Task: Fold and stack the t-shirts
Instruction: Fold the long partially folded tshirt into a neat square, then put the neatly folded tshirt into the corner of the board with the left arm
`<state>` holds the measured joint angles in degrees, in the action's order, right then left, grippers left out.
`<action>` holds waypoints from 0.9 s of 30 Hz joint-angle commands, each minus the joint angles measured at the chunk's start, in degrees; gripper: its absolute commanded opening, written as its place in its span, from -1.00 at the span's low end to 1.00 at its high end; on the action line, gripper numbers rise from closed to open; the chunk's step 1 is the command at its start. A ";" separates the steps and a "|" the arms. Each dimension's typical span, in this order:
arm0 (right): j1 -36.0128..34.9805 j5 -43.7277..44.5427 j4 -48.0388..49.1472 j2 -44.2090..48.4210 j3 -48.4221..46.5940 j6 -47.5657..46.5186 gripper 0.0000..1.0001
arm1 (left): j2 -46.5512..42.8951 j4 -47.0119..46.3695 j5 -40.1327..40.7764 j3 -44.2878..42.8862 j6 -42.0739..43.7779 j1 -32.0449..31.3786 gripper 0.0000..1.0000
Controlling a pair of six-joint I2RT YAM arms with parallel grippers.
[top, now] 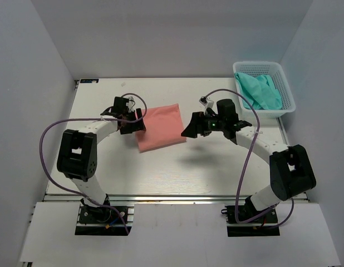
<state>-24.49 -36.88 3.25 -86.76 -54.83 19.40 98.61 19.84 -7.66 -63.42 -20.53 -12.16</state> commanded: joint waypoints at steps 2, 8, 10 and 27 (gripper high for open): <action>0.32 4.44 0.01 4.40 2.70 0.11 0.80 | 2.11 -2.52 -1.47 0.58 -0.56 -1.19 0.56; 0.41 7.52 -6.23 5.73 2.80 -1.55 0.80 | 11.16 1.08 2.29 -5.92 -0.56 -1.72 0.11; 0.41 8.23 -6.76 6.78 2.80 -1.73 0.80 | 13.27 3.88 5.71 -8.63 -0.56 -1.72 -0.34; 1.02 16.23 -8.61 7.05 0.52 -4.10 0.80 | 31.02 22.79 39.30 -46.61 22.28 7.14 -1.00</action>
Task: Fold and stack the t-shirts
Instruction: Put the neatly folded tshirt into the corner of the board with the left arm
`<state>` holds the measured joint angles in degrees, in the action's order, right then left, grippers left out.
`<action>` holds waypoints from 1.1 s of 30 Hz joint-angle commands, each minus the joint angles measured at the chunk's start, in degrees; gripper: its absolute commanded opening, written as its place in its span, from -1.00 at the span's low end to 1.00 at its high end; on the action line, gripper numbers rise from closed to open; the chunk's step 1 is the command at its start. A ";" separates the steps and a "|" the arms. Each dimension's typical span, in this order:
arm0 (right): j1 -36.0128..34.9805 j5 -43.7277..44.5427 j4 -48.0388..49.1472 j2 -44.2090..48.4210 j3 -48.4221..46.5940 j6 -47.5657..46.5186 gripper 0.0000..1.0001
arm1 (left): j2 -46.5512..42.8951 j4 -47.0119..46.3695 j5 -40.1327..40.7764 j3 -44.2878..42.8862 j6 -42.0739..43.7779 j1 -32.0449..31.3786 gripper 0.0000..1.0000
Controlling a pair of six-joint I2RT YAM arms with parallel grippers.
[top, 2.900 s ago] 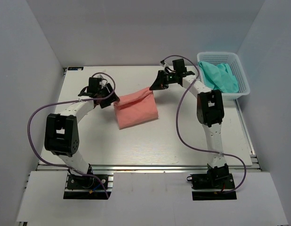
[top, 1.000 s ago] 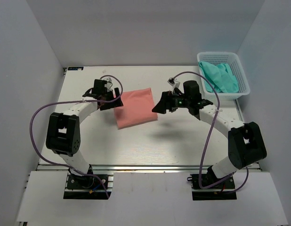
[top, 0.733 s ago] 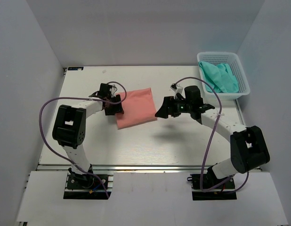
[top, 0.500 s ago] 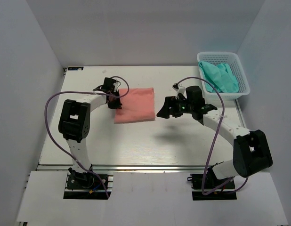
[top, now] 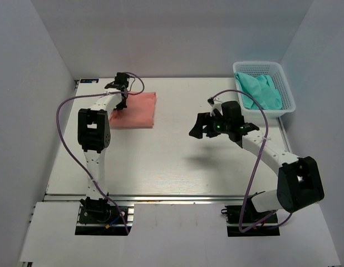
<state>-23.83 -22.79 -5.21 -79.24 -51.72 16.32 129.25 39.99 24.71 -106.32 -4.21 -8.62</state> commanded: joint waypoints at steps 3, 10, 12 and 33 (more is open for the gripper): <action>0.54 2.31 -1.55 -2.76 -5.47 -1.37 0.80 | 3.45 1.85 7.63 -8.10 8.07 7.55 -1.00; 1.07 3.10 -4.36 -7.50 -10.76 -1.46 0.80 | 10.67 -1.13 7.11 -23.04 15.79 14.41 -1.00; 1.25 3.10 -4.28 -8.73 -11.12 -1.11 0.80 | 11.55 -4.46 6.41 -23.75 19.75 15.21 -1.00; 1.42 -1.65 -4.89 -16.12 -16.83 2.05 0.80 | 14.64 -15.11 8.68 -29.03 25.92 18.73 0.99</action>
<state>-22.50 -22.68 -10.44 -95.26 -65.91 17.78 147.76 27.35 30.22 -133.23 21.71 9.80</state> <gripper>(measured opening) 0.899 0.973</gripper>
